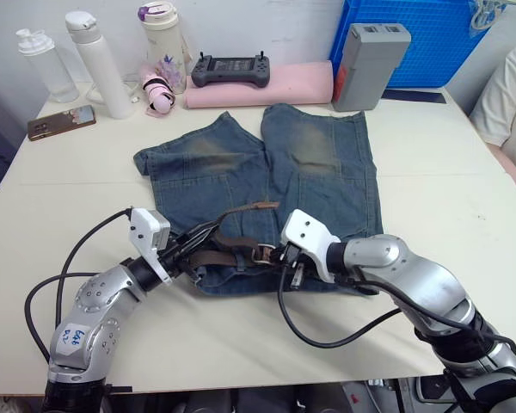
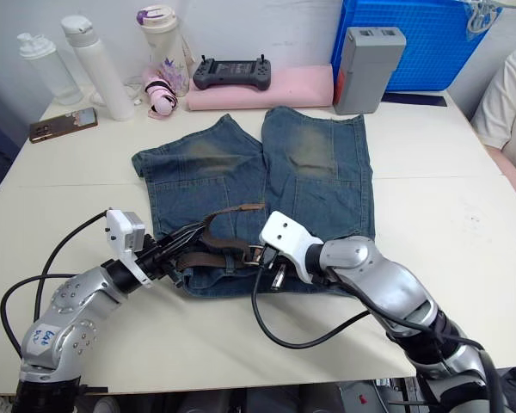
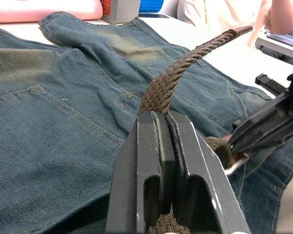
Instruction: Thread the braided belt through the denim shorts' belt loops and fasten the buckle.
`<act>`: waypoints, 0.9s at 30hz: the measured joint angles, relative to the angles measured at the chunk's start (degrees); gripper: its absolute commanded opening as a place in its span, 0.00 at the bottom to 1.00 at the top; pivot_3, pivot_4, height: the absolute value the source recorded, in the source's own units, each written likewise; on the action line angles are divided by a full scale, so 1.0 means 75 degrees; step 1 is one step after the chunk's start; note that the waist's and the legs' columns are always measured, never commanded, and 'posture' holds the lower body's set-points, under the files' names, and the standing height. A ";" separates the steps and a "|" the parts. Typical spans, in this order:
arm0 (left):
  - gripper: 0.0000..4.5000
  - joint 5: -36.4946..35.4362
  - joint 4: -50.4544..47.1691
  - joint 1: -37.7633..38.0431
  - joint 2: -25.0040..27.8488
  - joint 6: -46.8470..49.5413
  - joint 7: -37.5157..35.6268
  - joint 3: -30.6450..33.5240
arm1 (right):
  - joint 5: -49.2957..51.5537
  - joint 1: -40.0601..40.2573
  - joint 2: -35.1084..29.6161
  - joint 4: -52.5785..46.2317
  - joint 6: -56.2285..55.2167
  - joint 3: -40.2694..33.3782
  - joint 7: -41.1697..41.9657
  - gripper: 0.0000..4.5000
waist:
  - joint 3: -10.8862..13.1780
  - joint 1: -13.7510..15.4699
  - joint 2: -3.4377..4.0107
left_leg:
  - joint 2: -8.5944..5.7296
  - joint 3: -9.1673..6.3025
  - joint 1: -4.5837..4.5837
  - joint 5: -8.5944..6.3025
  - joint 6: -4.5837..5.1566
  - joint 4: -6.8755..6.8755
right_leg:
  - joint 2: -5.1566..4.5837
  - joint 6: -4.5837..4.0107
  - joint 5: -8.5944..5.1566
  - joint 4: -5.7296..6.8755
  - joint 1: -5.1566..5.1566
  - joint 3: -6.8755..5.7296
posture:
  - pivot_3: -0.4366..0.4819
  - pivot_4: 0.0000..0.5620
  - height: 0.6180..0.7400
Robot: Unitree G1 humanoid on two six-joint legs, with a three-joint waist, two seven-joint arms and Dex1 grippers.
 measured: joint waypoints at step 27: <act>0.00 0.0005 0.0000 -0.0012 -0.0003 0.0000 0.0048 -0.0041 | -0.0207 -0.0164 0.0641 0.0322 -0.0114 0.0312 -0.0200 0.00 | 0.0000 -0.0005 0.0000 | 0.0000 0.0000 0.0000 0.0000 0.0000 0.0000 | 0.0000 0.0000 0.0000 0.0000 -0.0001 0.0000 | 0.48 0.27 0.79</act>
